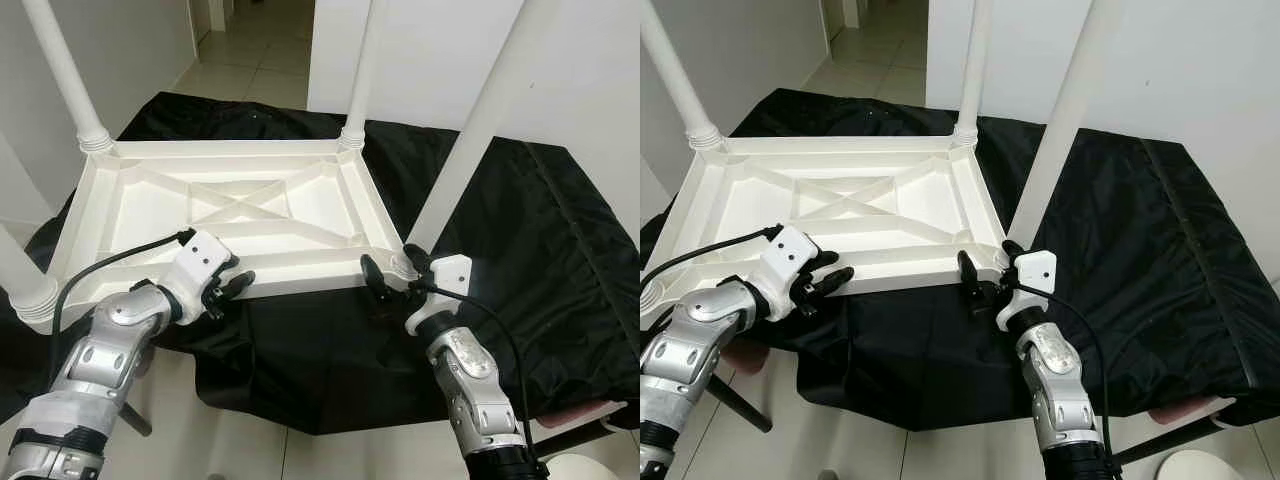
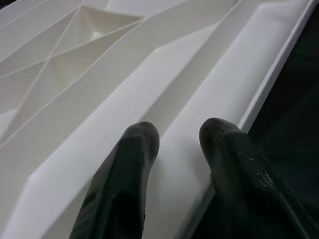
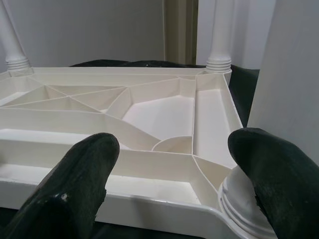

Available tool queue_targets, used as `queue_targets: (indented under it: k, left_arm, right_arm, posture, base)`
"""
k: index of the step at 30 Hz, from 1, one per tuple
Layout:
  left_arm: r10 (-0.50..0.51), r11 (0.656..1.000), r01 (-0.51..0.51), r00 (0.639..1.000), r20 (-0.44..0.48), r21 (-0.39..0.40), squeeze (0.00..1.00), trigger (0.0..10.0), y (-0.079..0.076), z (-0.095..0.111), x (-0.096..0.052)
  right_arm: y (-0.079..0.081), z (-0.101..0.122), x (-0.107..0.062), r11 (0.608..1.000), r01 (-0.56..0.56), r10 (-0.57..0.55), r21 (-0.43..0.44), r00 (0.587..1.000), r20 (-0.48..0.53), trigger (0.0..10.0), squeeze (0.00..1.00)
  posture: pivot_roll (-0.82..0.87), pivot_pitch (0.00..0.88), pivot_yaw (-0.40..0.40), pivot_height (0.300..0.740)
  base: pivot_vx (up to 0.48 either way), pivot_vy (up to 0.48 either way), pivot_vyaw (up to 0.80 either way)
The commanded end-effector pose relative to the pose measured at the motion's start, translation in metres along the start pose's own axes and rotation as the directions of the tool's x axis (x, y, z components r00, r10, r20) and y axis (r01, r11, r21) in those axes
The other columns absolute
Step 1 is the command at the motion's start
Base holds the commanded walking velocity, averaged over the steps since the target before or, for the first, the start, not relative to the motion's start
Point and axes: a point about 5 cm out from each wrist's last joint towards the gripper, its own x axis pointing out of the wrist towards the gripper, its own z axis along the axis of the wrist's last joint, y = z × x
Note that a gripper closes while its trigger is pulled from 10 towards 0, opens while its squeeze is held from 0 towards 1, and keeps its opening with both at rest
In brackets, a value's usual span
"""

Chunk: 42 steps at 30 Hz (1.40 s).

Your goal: Building children table

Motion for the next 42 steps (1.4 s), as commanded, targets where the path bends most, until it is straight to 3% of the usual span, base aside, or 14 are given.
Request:
queue_targets:
  k: [1, 9, 15, 16, 17, 20, 21, 22, 23, 26, 30, 33, 35, 42]
  left_arm:
    - [0.006, 1.000, -0.007, 0.999, -0.045, -0.021, 0.00, 10.0, 0.001, -0.012, -0.006]
    - [-0.025, 1.000, 0.024, 0.996, -0.084, -0.017, 0.00, 10.0, 0.010, -0.020, -0.023]
    - [-0.080, 0.994, 0.077, 0.996, -0.029, -0.084, 0.00, 10.0, 0.014, -0.012, -0.028]
    - [-0.107, 0.990, 0.104, 0.994, -0.026, -0.096, 0.32, 10.0, 0.012, -0.012, -0.027]
    - [-0.136, 0.985, 0.132, 0.990, -0.029, -0.114, 1.00, 10.0, 0.009, -0.013, -0.026]
    - [-0.152, 0.986, 0.146, 0.987, -0.062, -0.084, 1.00, 10.0, 0.005, -0.019, -0.022]
    - [-0.160, 0.985, 0.155, 0.984, -0.073, -0.074, 0.36, 10.0, 0.003, -0.021, -0.020]
    - [-0.160, 0.985, 0.155, 0.984, -0.073, -0.074, 0.36, 10.0, 0.003, -0.021, -0.020]
    - [-0.170, 0.984, 0.165, 0.982, -0.079, -0.062, 0.00, 10.0, 0.001, -0.021, -0.019]
    - [-0.213, 0.977, 0.211, 0.975, -0.069, -0.023, 0.00, 10.0, -0.002, -0.018, -0.020]
    - [-0.226, 0.974, 0.224, 0.972, -0.062, -0.032, 0.00, 10.0, -0.003, -0.017, -0.021]
    - [-0.250, 0.966, 0.247, 0.968, -0.026, -0.074, 0.00, 10.0, -0.003, -0.012, -0.022]
    - [-0.226, 0.964, 0.233, 0.972, 0.064, -0.130, 0.00, 10.0, 0.003, 0.001, -0.022]
    - [-0.216, 0.957, 0.237, 0.967, 0.134, -0.170, 0.00, 10.0, 0.001, 0.008, -0.021]
  right_arm:
    - [-0.021, -0.005, -0.010, 0.996, 0.091, -0.091, -0.005, 0.995, -0.027, 10.0, 0.00]
    - [-0.025, -0.007, -0.010, 0.995, 0.102, -0.103, -0.017, 0.994, -0.029, 10.0, 0.00]
    - [-0.023, -0.011, -0.013, 0.993, 0.119, -0.120, -0.022, 0.992, -0.029, 10.0, 0.00]
    - [-0.023, -0.012, -0.015, 0.992, 0.127, -0.128, -0.023, 0.991, -0.032, 10.0, 0.00]
    - [-0.024, -0.013, -0.017, 0.991, 0.134, -0.135, -0.023, 0.990, -0.033, 10.0, 0.00]
    - [-0.025, -0.014, -0.021, 0.989, 0.145, -0.146, -0.028, 0.989, -0.036, 10.0, 0.00]
    - [-0.026, -0.014, -0.023, 0.989, 0.147, -0.148, -0.032, 0.988, -0.037, 10.0, 0.00]
    - [-0.026, -0.014, -0.023, 0.989, 0.147, -0.148, -0.032, 0.988, -0.037, 10.0, 0.00]
    - [-0.027, -0.015, -0.025, 0.988, 0.149, -0.151, -0.037, 0.988, -0.038, 10.0, 0.00]
    - [-0.028, -0.015, -0.027, 0.987, 0.157, -0.159, -0.043, 0.986, -0.040, 10.0, 0.00]
    - [-0.029, -0.015, -0.028, 0.986, 0.159, -0.161, -0.044, 0.986, -0.040, 10.0, 0.00]
    - [-0.029, -0.016, -0.029, 0.986, 0.163, -0.165, -0.048, 0.985, -0.044, 10.0, 0.00]
    - [-0.029, -0.016, -0.028, 0.985, 0.163, -0.166, -0.051, 0.985, -0.047, 10.0, 0.00]
    - [-0.027, -0.016, -0.023, 0.989, 0.133, -0.136, -0.058, 0.990, -0.049, 10.0, 0.00]
  posture:
    - [0.07, 0.086, -0.029, 0.740]
    - [0.06, 0.079, -0.007, 0.740]
    - [0.05, 0.069, 0.014, 0.740]
    - [0.05, 0.068, 0.016, 0.740]
    - [0.05, 0.066, 0.021, 0.740]
    - [0.03, 0.062, 0.029, 0.740]
    - [0.02, 0.060, 0.032, 0.740]
    - [0.02, 0.060, 0.032, 0.740]
    - [0.02, 0.061, 0.032, 0.740]
    - [0.01, 0.061, 0.032, 0.740]
    - [0.01, 0.062, 0.032, 0.740]
    - [0.00, 0.050, 0.020, 0.740]
    - [0.00, 0.043, 0.002, 0.740]
    - [0.00, 0.037, -0.017, 0.740]
  base:
    - [0.000, 0.000, 0.00]
    - [0.000, 0.000, 0.00]
    - [0.000, 0.000, 0.00]
    - [0.000, 0.000, 0.00]
    - [0.000, 0.000, 0.00]
    - [0.000, 0.000, 0.00]
    - [0.000, 0.000, 0.00]
    - [0.000, 0.000, 0.00]
    - [0.000, 0.000, 0.00]
    - [0.000, 0.000, 0.00]
    - [0.000, 0.000, 0.00]
    - [0.000, 0.000, 0.00]
    - [0.000, 0.000, 0.00]
    - [0.000, 0.000, 0.00]
